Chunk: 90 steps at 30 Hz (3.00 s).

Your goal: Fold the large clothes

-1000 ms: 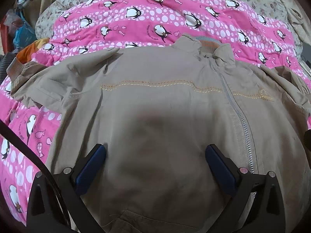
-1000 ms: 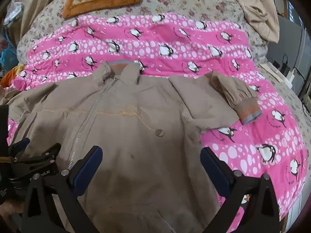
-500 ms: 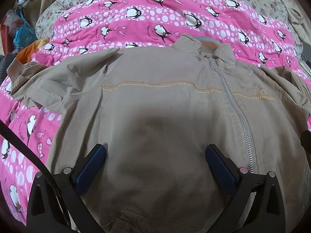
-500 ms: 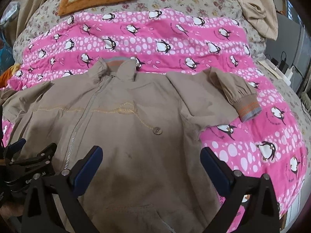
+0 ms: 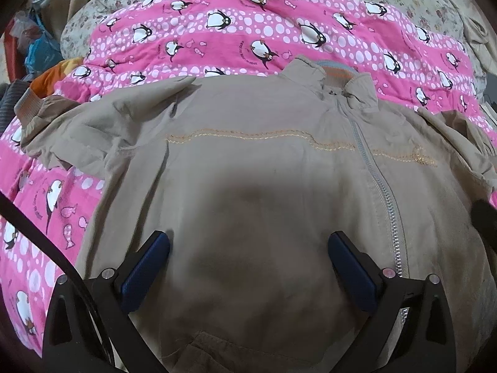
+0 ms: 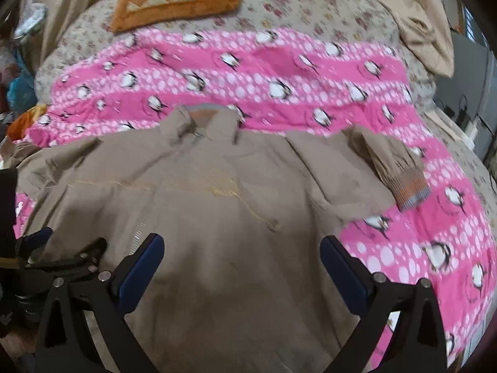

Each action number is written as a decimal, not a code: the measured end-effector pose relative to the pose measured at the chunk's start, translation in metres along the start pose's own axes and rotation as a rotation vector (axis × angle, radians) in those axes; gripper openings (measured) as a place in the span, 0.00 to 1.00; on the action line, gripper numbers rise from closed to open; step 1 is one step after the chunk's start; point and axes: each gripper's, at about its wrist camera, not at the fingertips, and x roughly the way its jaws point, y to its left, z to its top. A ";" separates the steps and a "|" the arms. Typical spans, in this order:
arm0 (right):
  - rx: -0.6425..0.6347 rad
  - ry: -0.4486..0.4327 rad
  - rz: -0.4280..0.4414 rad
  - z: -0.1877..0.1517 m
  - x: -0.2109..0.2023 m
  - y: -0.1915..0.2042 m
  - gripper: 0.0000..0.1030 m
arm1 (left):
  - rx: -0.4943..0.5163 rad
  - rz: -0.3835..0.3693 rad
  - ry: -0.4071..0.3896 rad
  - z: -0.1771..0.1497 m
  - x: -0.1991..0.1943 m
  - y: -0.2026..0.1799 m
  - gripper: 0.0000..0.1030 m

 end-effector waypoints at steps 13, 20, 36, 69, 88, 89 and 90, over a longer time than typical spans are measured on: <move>0.015 0.152 0.022 -0.004 0.032 0.004 1.00 | -0.047 -0.008 -0.058 0.024 -0.030 0.050 0.80; -0.023 0.114 0.102 -0.019 0.000 0.016 1.00 | -0.159 0.134 -0.226 0.077 -0.059 0.187 0.80; -0.109 0.123 0.142 -0.037 0.004 0.030 1.00 | -0.044 0.282 -0.112 0.108 0.024 0.328 0.53; 0.069 0.039 -0.105 -0.056 -0.078 -0.134 1.00 | 0.183 -0.304 -0.146 0.085 -0.014 -0.144 0.00; 0.147 -0.092 -0.045 -0.032 -0.074 -0.116 0.99 | 0.049 -0.482 -0.089 0.083 -0.031 -0.040 0.28; 0.154 -0.118 -0.024 -0.026 -0.072 -0.111 0.99 | 0.002 -0.428 -0.113 0.090 -0.026 -0.020 0.28; 0.152 -0.140 0.005 -0.015 -0.066 -0.102 0.98 | -0.063 -0.342 -0.132 0.096 -0.018 0.005 0.28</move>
